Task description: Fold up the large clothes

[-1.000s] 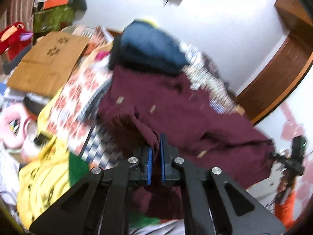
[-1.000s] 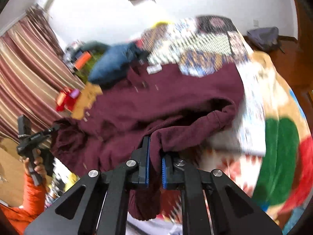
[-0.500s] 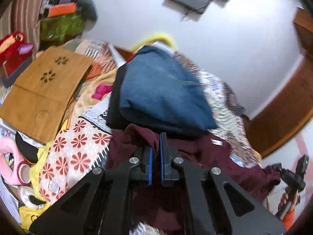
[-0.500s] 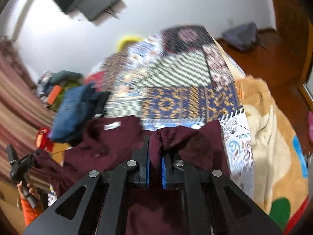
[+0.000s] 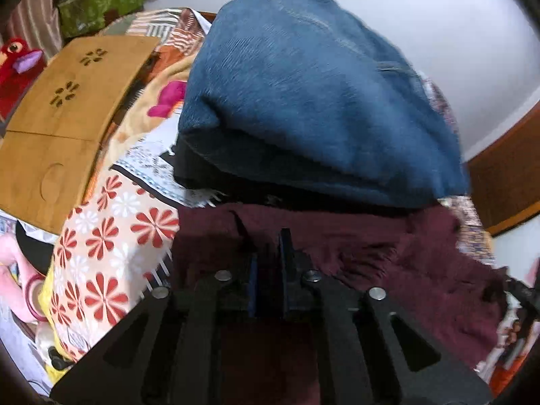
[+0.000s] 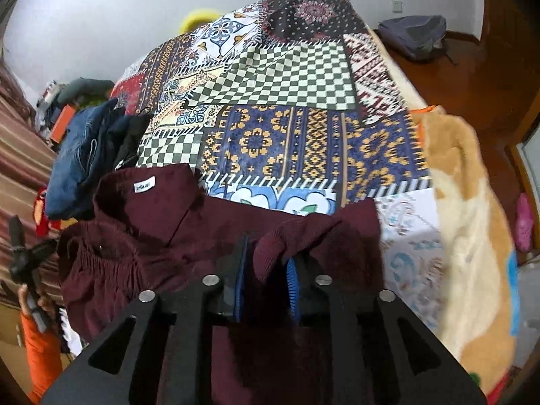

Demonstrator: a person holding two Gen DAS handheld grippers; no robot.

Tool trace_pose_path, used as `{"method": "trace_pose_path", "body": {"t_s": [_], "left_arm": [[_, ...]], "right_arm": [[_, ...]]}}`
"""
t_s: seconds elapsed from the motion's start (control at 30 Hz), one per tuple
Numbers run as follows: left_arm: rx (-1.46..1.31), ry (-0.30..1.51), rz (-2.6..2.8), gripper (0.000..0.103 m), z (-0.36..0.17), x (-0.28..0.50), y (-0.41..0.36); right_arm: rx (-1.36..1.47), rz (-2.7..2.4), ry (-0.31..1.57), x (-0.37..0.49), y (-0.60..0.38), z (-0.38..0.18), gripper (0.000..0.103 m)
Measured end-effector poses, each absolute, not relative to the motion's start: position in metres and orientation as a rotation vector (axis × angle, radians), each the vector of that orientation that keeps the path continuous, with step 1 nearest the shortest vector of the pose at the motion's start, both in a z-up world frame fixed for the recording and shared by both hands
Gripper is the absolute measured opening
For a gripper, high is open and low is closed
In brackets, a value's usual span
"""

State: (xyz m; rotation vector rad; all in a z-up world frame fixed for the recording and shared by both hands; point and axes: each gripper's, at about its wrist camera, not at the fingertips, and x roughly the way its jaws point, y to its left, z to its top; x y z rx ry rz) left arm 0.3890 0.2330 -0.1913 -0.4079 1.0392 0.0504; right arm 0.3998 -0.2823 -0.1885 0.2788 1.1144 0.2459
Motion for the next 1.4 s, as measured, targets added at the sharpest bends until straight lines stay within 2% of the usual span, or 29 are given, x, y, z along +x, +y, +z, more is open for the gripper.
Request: {"method": "trace_pose_path", "body": {"t_s": [0.07, 0.13, 0.17, 0.2, 0.23, 0.43, 0.67, 0.87, 0.9, 1.0, 1.03, 1.13, 1.4], "left_arm": [[-0.441, 1.016, 0.009, 0.025, -0.177, 0.381, 0.233], [-0.438, 0.971, -0.007, 0.041, -0.157, 0.369, 0.231], [-0.428, 0.938, -0.015, 0.048, -0.145, 0.362, 0.229], [-0.42, 0.9, -0.023, 0.061, -0.134, 0.354, 0.226], [-0.41, 0.871, -0.028, 0.067, -0.125, 0.347, 0.223], [-0.25, 0.849, -0.06, 0.069, -0.11, 0.324, 0.182], [-0.117, 0.949, -0.122, 0.069, -0.155, 0.318, 0.122], [-0.087, 1.045, -0.129, 0.07, -0.206, 0.316, 0.089], [-0.062, 1.042, -0.112, 0.072, -0.213, 0.314, 0.086], [0.008, 1.015, -0.086, 0.087, -0.225, 0.306, 0.077], [0.016, 1.007, -0.082, 0.088, -0.229, 0.304, 0.075], [0.024, 0.995, -0.075, 0.089, -0.231, 0.302, 0.075], [-0.117, 0.985, -0.058, 0.089, -0.21, 0.283, 0.101]], "right_arm": [[0.25, 0.206, 1.065, 0.387, -0.284, -0.171, 0.038], [0.24, 0.18, 1.007, 0.379, -0.286, -0.157, 0.052], [0.235, 0.172, 0.972, 0.37, -0.287, -0.147, 0.054], [0.231, 0.177, 0.957, 0.366, -0.285, -0.142, 0.057], [0.225, 0.191, 0.942, 0.359, -0.283, -0.135, 0.057], [0.101, 0.277, 0.917, 0.337, -0.241, -0.126, 0.057], [-0.11, 0.365, 0.95, 0.315, -0.175, -0.157, 0.058], [-0.176, 0.396, 1.027, 0.303, -0.153, -0.199, 0.058], [-0.197, 0.379, 1.044, 0.303, -0.153, -0.208, 0.058], [-0.22, 0.377, 1.053, 0.3, -0.155, -0.221, 0.06], [-0.217, 0.379, 1.047, 0.299, -0.156, -0.222, 0.063], [-0.23, 0.381, 1.047, 0.296, -0.156, -0.219, 0.067], [-0.258, 0.367, 1.036, 0.289, -0.144, -0.204, 0.067]]}}
